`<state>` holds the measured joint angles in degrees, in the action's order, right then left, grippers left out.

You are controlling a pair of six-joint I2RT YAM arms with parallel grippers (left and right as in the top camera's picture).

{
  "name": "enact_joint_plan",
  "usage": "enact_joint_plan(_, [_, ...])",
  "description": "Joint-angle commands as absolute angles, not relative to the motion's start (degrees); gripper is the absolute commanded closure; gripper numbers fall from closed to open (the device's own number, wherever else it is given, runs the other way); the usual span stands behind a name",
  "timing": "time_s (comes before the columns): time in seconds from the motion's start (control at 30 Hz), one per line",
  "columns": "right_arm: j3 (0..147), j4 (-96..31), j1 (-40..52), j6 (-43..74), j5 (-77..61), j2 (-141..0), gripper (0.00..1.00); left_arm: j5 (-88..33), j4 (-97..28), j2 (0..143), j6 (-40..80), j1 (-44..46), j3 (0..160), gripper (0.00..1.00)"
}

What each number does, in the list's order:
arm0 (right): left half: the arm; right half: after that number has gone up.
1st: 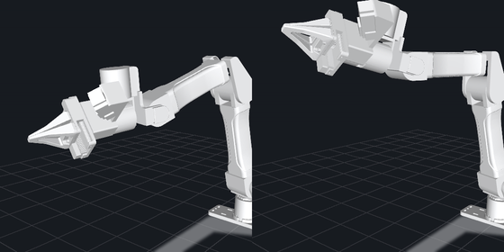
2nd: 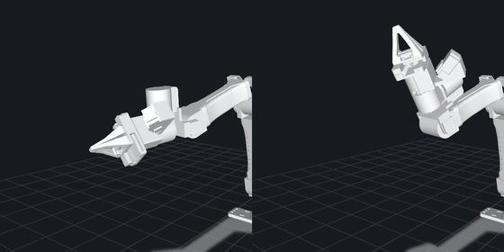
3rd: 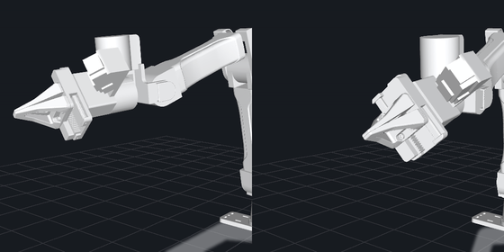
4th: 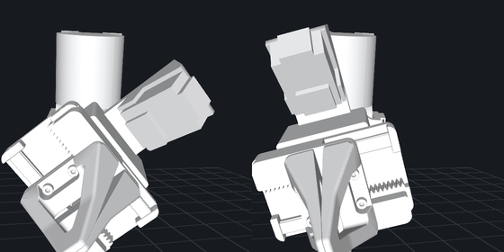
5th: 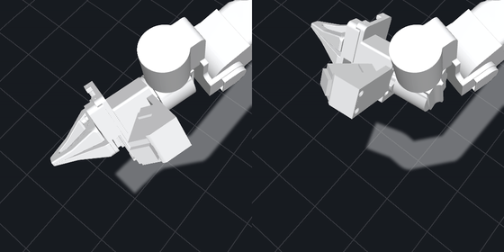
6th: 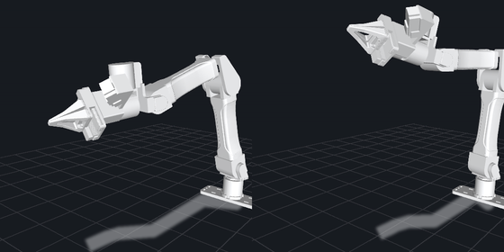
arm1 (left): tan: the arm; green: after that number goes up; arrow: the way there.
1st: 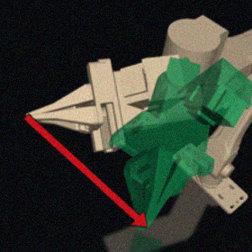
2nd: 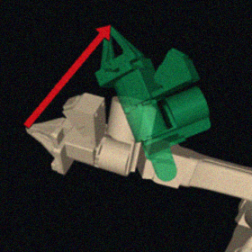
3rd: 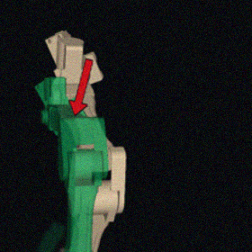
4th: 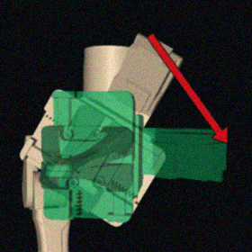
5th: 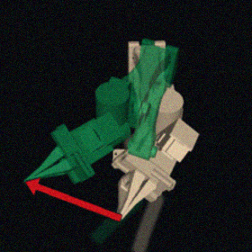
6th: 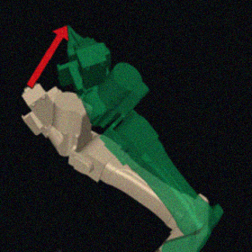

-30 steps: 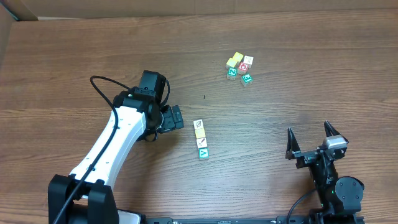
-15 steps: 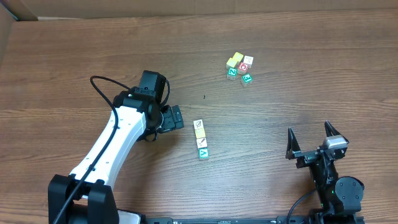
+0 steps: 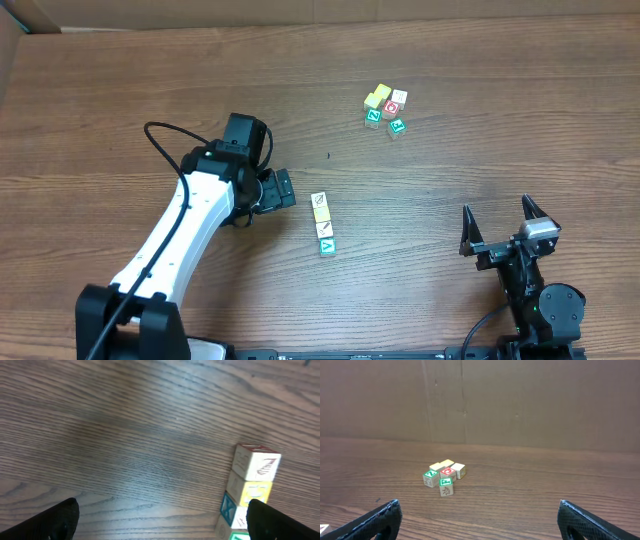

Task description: Flip 3 blocks

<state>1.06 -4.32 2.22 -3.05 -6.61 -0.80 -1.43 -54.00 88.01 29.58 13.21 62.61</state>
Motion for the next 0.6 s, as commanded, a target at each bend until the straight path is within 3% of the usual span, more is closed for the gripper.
enact_joint_plan(0.0, [0.4, -4.2, 1.8, -3.4, -6.1, -0.2, 0.00, -1.0, -53.7, 80.6, 28.5, 14.0, 63.0, 0.00])
enact_joint_plan(0.27, [0.4, -4.2, 1.8, -3.5, -6.1, -0.2, 0.00, -0.7, -53.7, 55.0, 28.5, 13.0, 63.0, 0.00])
enact_joint_plan(0.57, [0.4, -4.2, 1.8, -3.4, -6.1, -0.2, 0.00, 10.9, -53.7, 30.7, 28.3, 13.0, 63.0, 0.00])
